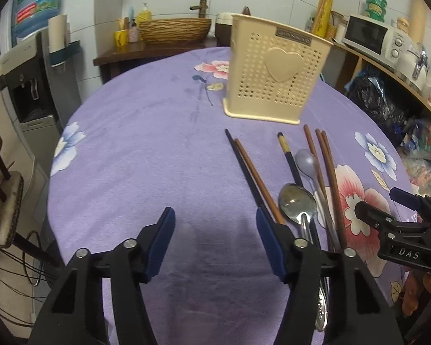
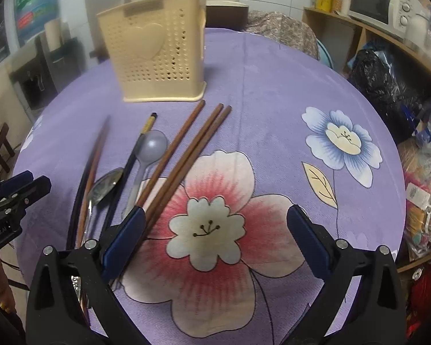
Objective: Organize utensils
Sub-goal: 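Move both tools back over the remaining utensils, then grasp a black chopstick with the left tool while the right tool grasps a wooden chopstick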
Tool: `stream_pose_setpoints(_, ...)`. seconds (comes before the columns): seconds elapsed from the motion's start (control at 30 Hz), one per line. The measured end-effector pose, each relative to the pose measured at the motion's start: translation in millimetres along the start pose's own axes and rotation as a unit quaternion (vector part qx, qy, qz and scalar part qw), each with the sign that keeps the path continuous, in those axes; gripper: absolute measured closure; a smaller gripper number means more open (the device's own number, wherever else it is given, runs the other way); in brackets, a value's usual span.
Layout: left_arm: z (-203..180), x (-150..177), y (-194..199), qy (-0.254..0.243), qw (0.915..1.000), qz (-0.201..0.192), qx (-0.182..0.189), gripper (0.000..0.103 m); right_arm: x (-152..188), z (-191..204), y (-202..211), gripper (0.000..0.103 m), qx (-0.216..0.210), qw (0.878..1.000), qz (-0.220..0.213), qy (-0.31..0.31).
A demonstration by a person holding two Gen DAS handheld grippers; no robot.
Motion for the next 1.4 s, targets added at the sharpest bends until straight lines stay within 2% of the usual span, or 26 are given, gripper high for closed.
stream_pose_setpoints(0.13,-14,1,-9,-0.004,0.9997,0.018,0.015,0.048,2,-2,-3,0.006,-0.002,1.0,0.009,0.0)
stream_pose_setpoints(0.4,-28,8,-17,-0.023,0.9991,0.036,0.007,0.048,8,19,-10,0.006,-0.015,0.999,0.027,0.02)
stream_pose_setpoints(0.63,-35,10,-23,-0.047,0.9979,0.042,-0.014,0.05,7,24,-15,0.006,-0.008,0.999,0.045,0.029)
stream_pose_setpoints(0.7,-34,10,-23,-0.052,0.9976,0.043,-0.013,0.05,9,17,-16,0.006,0.013,0.998,0.053,0.039)
stream_pose_setpoints(0.8,-26,11,-22,-0.059,0.9971,0.045,-0.017,0.05,13,-5,-14,0.006,0.013,0.998,0.061,0.024)
stream_pose_setpoints(0.87,-19,10,-21,-0.051,0.9973,0.05,-0.018,0.05,13,-20,-11,0.006,0.031,0.998,0.057,0.019)
stream_pose_setpoints(0.93,-12,9,-19,-0.042,0.9977,0.051,-0.016,0.05,14,-32,-10,0.006,0.029,0.998,0.056,0.005)
stream_pose_setpoints(1.1,-3,6,-20,-0.025,0.9984,0.049,-0.007,0.05,13,-45,-3,0.006,-0.031,0.998,0.033,-0.053)
stream_pose_setpoints(1.2,-3,0,-21,-0.02,0.9987,0.047,0.004,0.05,6,-46,6,0.006,-0.023,0.998,-0.001,-0.05)
stream_pose_setpoints(1.27,-7,-8,-24,-0.037,0.9984,0.042,0.0,0.05,-1,-46,9,0.006,-0.027,0.998,-0.018,-0.044)
stream_pose_setpoints(1.4,-10,-19,-37,-0.049,0.9975,0.05,0.008,0.05,-15,-42,7,0.012,-0.043,0.998,-0.029,-0.026)
Point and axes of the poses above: each gripper's, at about its wrist camera, not at the fingertips, and y roughly against the way its jaws point, z to its left, x to its underside, the point moved 4 cm from there along -y, roughly the way its jaws point, and after that the axes turned 1 degree about x, right-handed, at the moved point
